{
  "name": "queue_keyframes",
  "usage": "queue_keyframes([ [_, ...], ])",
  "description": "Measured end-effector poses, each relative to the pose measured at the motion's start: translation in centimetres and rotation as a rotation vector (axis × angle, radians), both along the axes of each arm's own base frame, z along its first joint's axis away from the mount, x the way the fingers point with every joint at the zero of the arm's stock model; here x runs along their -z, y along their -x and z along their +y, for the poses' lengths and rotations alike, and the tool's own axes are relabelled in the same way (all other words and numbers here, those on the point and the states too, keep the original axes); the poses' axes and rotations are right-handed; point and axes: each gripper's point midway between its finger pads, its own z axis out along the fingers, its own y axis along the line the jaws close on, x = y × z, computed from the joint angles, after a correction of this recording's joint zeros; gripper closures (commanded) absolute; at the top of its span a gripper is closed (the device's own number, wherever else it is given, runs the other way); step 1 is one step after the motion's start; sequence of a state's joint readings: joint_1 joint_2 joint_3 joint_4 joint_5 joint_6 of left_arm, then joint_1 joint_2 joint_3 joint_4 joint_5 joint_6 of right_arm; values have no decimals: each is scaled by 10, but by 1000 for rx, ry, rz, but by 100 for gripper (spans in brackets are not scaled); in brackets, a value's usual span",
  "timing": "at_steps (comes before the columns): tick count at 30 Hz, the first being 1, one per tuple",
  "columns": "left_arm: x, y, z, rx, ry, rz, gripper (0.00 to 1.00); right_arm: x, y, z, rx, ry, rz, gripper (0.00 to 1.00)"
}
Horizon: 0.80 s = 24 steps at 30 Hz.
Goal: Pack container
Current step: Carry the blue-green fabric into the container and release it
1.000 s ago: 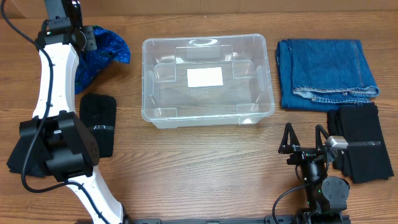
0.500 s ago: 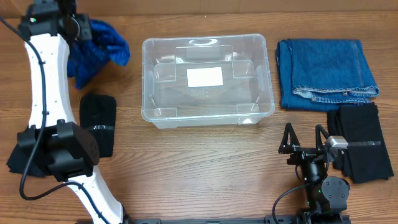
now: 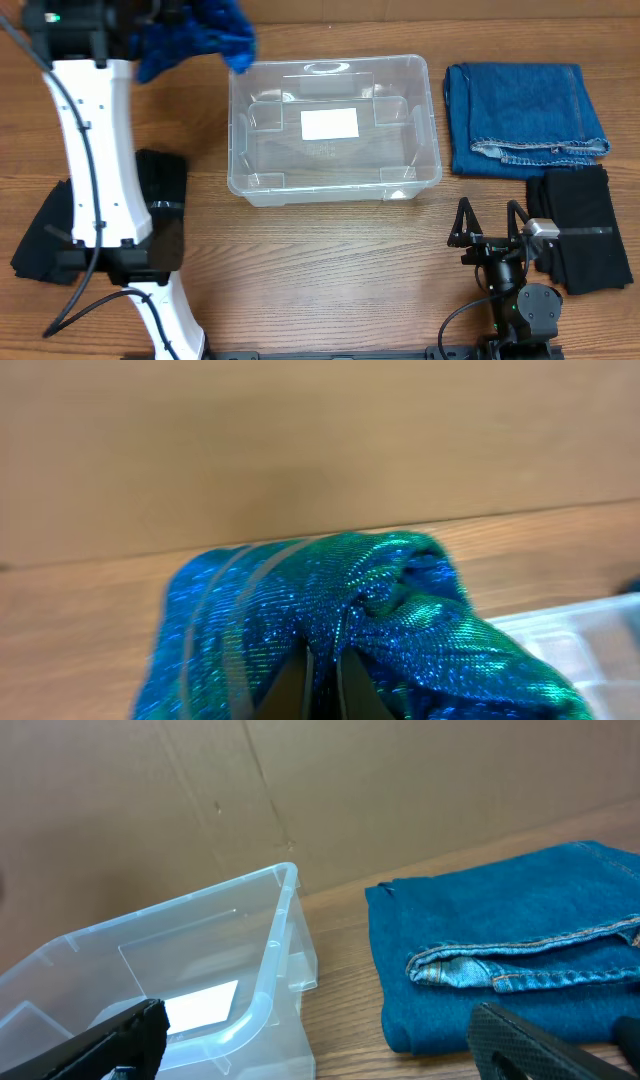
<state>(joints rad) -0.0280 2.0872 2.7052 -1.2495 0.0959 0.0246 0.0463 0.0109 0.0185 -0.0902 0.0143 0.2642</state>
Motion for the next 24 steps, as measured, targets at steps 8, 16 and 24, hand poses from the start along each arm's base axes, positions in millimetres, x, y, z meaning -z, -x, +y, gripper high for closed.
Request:
queue_keyframes([
  [8,-4,23,-131,190,-3,-17,96,0,0,0,0,0,0,0],
  [16,8,35,-143,64,-32,28,96,0,0,0,0,-1,-1,0],
  [24,67,32,-124,-125,-42,183,96,0,0,0,0,0,-1,0],
])
